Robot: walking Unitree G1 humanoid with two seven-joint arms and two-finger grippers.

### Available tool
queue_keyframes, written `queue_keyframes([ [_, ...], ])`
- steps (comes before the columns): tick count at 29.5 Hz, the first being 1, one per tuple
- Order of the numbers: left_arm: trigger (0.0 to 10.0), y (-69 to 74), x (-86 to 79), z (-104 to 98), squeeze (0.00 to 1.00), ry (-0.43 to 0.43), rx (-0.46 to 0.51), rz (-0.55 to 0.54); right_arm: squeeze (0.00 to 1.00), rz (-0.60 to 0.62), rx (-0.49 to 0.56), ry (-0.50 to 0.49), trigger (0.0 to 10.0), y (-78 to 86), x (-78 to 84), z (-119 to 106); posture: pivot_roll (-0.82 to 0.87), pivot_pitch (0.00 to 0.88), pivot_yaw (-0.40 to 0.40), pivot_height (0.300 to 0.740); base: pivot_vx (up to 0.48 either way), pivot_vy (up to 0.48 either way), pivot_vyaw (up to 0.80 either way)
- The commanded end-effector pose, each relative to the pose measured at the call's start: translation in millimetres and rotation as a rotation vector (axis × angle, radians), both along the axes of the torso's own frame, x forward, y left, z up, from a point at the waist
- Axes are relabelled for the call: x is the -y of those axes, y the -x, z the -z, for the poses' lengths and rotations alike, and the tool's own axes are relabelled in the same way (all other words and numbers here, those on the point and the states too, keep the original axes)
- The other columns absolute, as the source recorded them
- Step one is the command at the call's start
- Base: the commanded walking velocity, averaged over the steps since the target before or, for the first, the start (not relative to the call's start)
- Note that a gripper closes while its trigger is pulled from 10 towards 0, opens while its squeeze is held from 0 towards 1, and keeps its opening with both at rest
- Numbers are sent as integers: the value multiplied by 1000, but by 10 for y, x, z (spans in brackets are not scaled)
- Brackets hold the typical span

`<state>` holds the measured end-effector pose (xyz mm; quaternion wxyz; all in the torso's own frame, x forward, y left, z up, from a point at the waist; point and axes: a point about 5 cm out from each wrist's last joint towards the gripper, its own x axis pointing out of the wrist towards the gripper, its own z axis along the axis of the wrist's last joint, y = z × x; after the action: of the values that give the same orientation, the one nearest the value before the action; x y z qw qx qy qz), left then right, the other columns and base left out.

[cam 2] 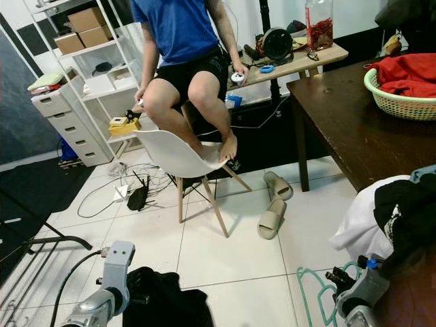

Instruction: Hang hanger

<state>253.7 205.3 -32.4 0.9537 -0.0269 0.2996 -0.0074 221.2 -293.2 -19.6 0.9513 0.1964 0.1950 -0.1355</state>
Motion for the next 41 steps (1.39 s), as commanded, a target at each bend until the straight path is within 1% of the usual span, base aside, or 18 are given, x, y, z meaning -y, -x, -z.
queue_keyframes([
  [1, 10000, -32, -78, -55, 0, 56, 61, -98, 0, -22, -28, -11, 10000, -13, -19, 15, -47, 0, -43, 740, 0, 0, 0],
  [2, 10000, -32, -78, -55, 0, 56, 61, -98, 0, -22, -28, -11, 10000, -13, -19, 15, -47, 0, -43, 740, 0, 0, 0],
  [3, 10000, -43, -69, -70, 0, 97, 89, -144, 0, -42, -59, 12, 10000, -24, 5, 7, -5, 0, -135, 740, 0, 0, 0],
  [4, 10000, -57, -49, -83, 0, 117, 109, -160, 0, -73, -92, 46, 10000, -35, 14, 3, 11, 0, -179, 740, 0, 0, 0],
  [5, 10000, -57, -49, -83, 0, 117, 109, -160, 0, -73, -92, 46, 10000, -35, 14, 3, 11, 0, -179, 740, 0, 0, 0],
  [6, 10000, -67, -34, -91, 0, 124, 118, -162, 0, -98, -115, 73, 10000, -43, 14, 2, 11, 0, -179, 740, 0, 0, 0],
  [7, 10000, -73, -8, -94, 0, 124, 123, -157, 0, -120, -137, 101, 10000, -46, 18, 2, 33, 0, -220, 740, 0, 0, 0],
  [9, 10000, -77, 17, -93, 0, 123, 126, -152, 0, -133, -151, 116, 10000, -46, 28, 0, 43, 0, -229, 740, 0, 0, 0],
  [13, 10000, -77, 54, -89, 0, 125, 128, -143, 0, -140, -162, 128, 10000, -40, 50, -5, 44, 0, -223, 740, 0, 0, 0],
  [14, 10000, -72, 74, -80, 0, 134, 124, -133, 0, -133, -160, 129, 10000, -32, 63, -7, 36, 0, -208, 740, 0, 0, 0],
  [19, 10000, -62, 73, -73, 0, 143, 120, -116, 0, -132, -167, 145, 10000, -24, 61, 1, 9, 0, -190, 740, 0, 0, 0],
  [21, 10000, -58, 66, -73, 0, 142, 122, -116, 0, -153, -177, 161, 10000, -25, 44, 8, 5, 0, -185, 740, 0, 0, 0],
  [32, 10000, -35, 38, -64, 0, 126, 127, -138, 0, -167, -175, 151, 10000, -12, 10, 30, -20, 0, -149, 740, 0, 0, 0],
  [41, 10000, -28, 72, -60, 0, 110, 128, -96, 0, -173, -167, 134, 10000, 0, -1, 39, -23, 0, -141, 740, 0, 0, 0],
])
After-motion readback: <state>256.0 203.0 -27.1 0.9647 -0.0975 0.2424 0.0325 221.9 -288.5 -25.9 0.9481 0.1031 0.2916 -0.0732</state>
